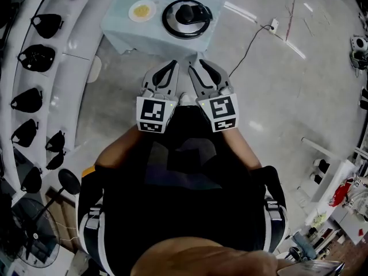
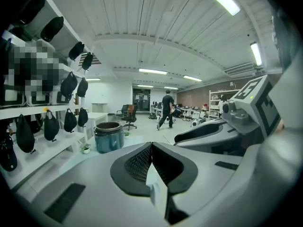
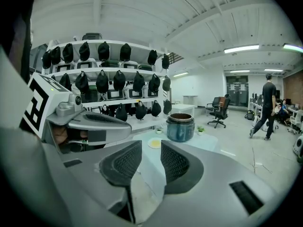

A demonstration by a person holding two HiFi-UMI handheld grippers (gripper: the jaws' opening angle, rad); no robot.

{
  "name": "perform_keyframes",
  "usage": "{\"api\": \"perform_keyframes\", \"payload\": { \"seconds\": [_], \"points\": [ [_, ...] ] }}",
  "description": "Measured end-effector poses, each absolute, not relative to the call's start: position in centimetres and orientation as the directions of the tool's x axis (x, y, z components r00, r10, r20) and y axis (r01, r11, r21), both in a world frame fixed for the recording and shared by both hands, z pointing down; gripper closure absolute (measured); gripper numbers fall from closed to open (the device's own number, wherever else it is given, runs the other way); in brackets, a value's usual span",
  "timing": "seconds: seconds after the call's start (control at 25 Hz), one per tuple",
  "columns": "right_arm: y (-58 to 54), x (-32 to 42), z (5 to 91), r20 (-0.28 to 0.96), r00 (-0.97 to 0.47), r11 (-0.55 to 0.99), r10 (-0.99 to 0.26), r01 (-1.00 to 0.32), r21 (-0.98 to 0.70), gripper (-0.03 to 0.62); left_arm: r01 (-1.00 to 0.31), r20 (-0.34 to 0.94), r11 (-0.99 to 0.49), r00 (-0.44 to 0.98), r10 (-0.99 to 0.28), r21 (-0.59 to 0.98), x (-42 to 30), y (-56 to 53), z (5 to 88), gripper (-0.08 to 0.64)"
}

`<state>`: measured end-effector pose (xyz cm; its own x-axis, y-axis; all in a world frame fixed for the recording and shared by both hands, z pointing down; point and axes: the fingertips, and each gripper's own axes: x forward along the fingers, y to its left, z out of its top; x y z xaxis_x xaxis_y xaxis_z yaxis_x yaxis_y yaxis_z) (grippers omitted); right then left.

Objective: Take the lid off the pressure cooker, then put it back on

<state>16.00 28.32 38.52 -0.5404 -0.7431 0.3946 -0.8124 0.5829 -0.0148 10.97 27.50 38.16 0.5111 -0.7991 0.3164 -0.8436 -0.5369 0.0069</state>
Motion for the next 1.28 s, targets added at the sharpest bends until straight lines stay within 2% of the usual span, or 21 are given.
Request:
{"api": "perform_keyframes", "payload": {
  "seconds": [0.36,1.28],
  "points": [
    [28.6,16.3,38.8,0.398,-0.531,0.576,-0.748,-0.817,-0.009,0.491,-0.850,0.308,-0.528,0.502,-0.808,-0.001,11.0,27.7,38.0,0.552],
    [28.6,17.0,38.9,0.397,-0.526,0.560,-0.752,-0.828,-0.037,0.489,-0.848,0.306,-0.529,0.502,-0.809,-0.008,11.6,27.7,37.7,0.552]
  ]
}}
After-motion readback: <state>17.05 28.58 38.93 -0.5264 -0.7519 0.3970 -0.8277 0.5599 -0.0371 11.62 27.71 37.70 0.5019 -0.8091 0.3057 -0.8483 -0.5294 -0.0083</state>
